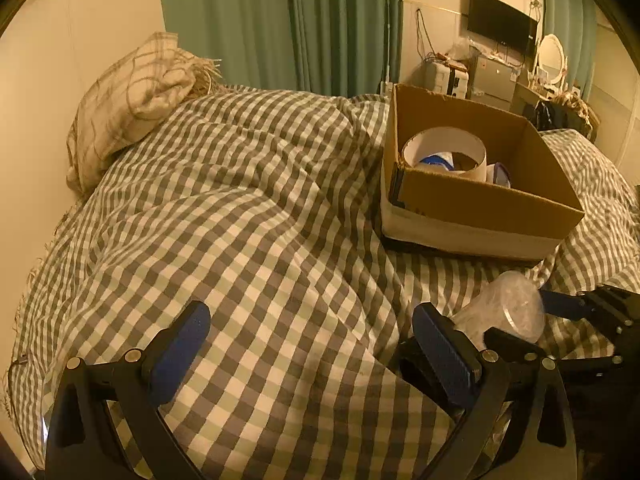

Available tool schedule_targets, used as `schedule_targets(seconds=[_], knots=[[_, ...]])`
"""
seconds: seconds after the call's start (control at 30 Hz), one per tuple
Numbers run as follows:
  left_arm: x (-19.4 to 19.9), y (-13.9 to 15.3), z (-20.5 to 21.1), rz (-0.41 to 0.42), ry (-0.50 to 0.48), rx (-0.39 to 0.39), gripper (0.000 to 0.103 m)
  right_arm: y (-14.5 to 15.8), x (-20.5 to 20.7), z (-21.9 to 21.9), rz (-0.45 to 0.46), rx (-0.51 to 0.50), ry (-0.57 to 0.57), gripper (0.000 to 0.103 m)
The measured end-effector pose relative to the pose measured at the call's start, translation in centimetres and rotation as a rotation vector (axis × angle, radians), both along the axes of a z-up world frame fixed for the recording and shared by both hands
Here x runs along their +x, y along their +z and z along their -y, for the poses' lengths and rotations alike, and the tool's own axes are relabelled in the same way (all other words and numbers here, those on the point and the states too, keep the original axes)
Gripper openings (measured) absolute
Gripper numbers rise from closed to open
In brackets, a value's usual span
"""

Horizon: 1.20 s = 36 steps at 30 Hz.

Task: Organize objects
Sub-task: 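Grasp the clear cotton-swab jar with the right tool while the left tool grasps the black round cup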

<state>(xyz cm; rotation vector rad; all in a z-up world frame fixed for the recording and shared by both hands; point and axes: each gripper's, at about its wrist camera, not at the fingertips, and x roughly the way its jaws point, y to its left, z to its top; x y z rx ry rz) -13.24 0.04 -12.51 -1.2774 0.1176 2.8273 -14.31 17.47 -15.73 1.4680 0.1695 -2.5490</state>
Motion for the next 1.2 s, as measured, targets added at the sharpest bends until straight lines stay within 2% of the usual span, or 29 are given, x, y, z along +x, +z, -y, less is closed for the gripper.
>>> schedule_targets(seconds=[0.1,0.2,0.27,0.5,0.67,0.77,0.83,0.87,0.9,1.0,1.2], knots=[[0.0,-0.4,-0.3,0.022,0.001,-0.006,0.103,1.2,0.9,-0.8,-0.023,0.002,-0.013,0.064],[0.3,-0.5,-1.8,0.034,-0.027,-0.017,0.103,2.8,2.3,-2.3,-0.092,0.088,-0.079,0.064],[0.4,-0.5,-3.3,0.045,-0.058,-0.016,0.103,3.6,2.8,-3.4,-0.114,0.106,-0.114,0.064],[0.3,-3.0,-8.8,0.107,-0.167,-0.067,0.103,5.5,3.6,-7.3,-0.156,0.050,-0.191,0.064],[-0.3,-5.7,-9.9,0.157,-0.158,-0.141,0.102,5.2,3.5,-7.5,-0.147,0.023,-0.176,0.064],[-0.6,-6.8,-9.9,0.187,-0.175,-0.110,0.090,5.0,3.4,-7.3,-0.143,0.019,-0.167,0.064],[-0.4,-6.9,-10.2,0.192,-0.210,-0.091,0.075,5.0,3.4,-7.2,-0.143,0.019,-0.164,0.064],[-0.1,-6.8,-10.5,0.188,-0.235,-0.084,0.062,5.0,3.5,-7.2,-0.142,0.022,-0.164,0.064],[0.3,-6.6,-10.8,0.175,-0.249,-0.099,0.058,5.0,3.5,-7.1,-0.141,0.027,-0.165,0.064],[1.4,-5.8,-11.1,0.140,-0.268,-0.123,0.053,5.2,3.8,-6.8,-0.147,0.044,-0.167,0.064],[2.7,-3.4,-9.8,0.111,-0.265,-0.060,0.053,6.9,5.8,-6.1,-0.191,0.071,-0.158,0.064]])
